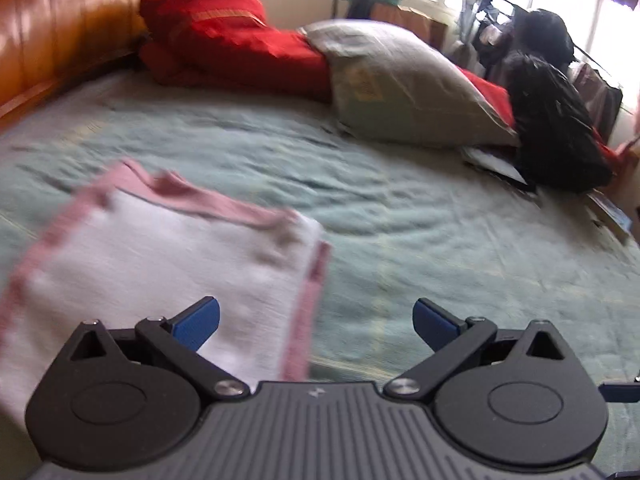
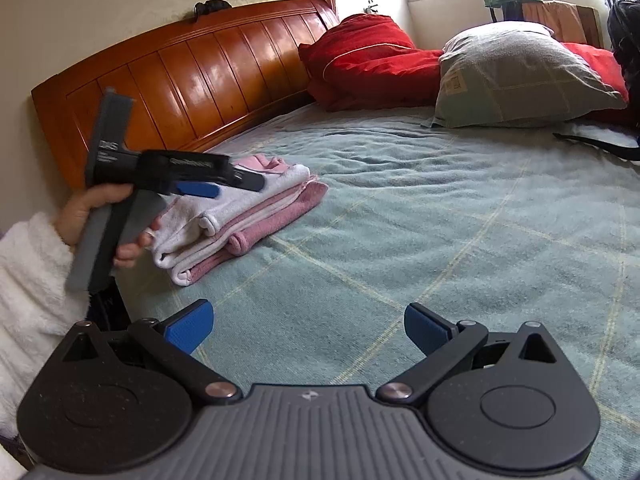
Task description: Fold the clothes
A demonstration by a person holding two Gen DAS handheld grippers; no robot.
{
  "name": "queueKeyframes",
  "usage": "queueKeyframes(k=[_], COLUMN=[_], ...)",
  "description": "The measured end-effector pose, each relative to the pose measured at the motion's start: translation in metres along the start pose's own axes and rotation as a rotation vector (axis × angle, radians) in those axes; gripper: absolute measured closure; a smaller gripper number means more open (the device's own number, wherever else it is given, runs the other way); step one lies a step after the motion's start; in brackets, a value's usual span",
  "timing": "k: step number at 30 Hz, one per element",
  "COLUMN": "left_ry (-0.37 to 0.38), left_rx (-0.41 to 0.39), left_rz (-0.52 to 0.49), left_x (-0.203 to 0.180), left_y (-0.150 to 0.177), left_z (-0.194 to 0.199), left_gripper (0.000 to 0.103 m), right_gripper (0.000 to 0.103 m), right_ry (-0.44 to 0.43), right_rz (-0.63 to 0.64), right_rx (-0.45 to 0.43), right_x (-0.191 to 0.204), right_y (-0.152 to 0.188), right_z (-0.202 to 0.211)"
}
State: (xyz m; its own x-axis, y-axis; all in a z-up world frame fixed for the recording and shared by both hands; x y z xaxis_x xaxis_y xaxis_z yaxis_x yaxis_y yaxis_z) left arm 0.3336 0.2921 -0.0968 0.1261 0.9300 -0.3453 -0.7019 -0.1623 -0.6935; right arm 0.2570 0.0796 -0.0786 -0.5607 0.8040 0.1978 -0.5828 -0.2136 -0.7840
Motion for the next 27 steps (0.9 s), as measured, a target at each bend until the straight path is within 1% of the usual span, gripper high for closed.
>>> queueKeyframes(k=[1, 3, 7, 8, 12, 17, 19, 22, 24, 25, 27], left_ry=[0.004, -0.008, 0.041, 0.038, -0.059, -0.179, -0.193, -0.168, -0.188, -0.212, -0.288], left_rx=[0.008, -0.002, -0.027, -0.032, -0.048, -0.066, -0.055, -0.028, -0.022, -0.023, -0.032], left_rz=[0.012, 0.007, 0.015, 0.017, -0.007, -0.038, -0.039, -0.007, -0.005, -0.010, -0.035], left_x=[0.000, -0.003, -0.019, -0.021, -0.028, -0.037, -0.044, -0.054, -0.059, -0.060, -0.062], left_y=[0.004, 0.009, 0.016, 0.020, 0.045, 0.076, 0.091, 0.112, 0.123, 0.127, 0.132], left_z=[-0.005, -0.005, 0.022, 0.028, 0.049, 0.075, 0.079, 0.082, 0.086, 0.089, 0.098], left_gripper=[0.001, 0.001, 0.001, 0.001, 0.001, 0.001, 0.001, 0.001, 0.001, 0.001, 0.001], right_gripper=[0.000, 0.000, 0.000, 0.000, 0.000, 0.000, 0.000, 0.000, 0.000, 0.000, 0.000], right_ry=[0.001, 0.003, 0.009, 0.010, -0.008, -0.012, -0.014, -0.008, 0.009, 0.018, 0.034], right_rz=[-0.001, -0.003, -0.013, -0.020, -0.039, 0.004, 0.008, 0.022, 0.040, 0.049, 0.062], right_rx=[-0.001, -0.003, 0.004, 0.005, 0.019, 0.015, 0.020, 0.044, 0.061, 0.070, 0.082], right_x=[-0.001, -0.003, -0.007, -0.007, -0.004, 0.010, 0.015, 0.023, 0.026, 0.028, 0.030], right_y=[0.000, -0.001, 0.000, 0.000, 0.002, 0.001, 0.003, 0.010, 0.016, 0.020, 0.026], right_z=[0.001, 0.002, 0.001, 0.001, 0.000, 0.008, 0.010, 0.011, 0.014, 0.016, 0.020])
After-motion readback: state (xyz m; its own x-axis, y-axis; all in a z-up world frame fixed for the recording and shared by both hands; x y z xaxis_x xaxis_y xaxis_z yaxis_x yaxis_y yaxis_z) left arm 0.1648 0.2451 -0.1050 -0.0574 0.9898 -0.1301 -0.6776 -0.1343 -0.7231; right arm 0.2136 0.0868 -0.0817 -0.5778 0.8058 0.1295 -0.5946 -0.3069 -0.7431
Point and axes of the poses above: each gripper's, at about its wrist camera, not at the fingertips, and z roughly against the way its jaws point, x to its left, y to its underside, the point moved 10 cm from there along -z, roughly the way its jaws point, and after that the axes turned 12 degrees about y, right-handed, at the moved point
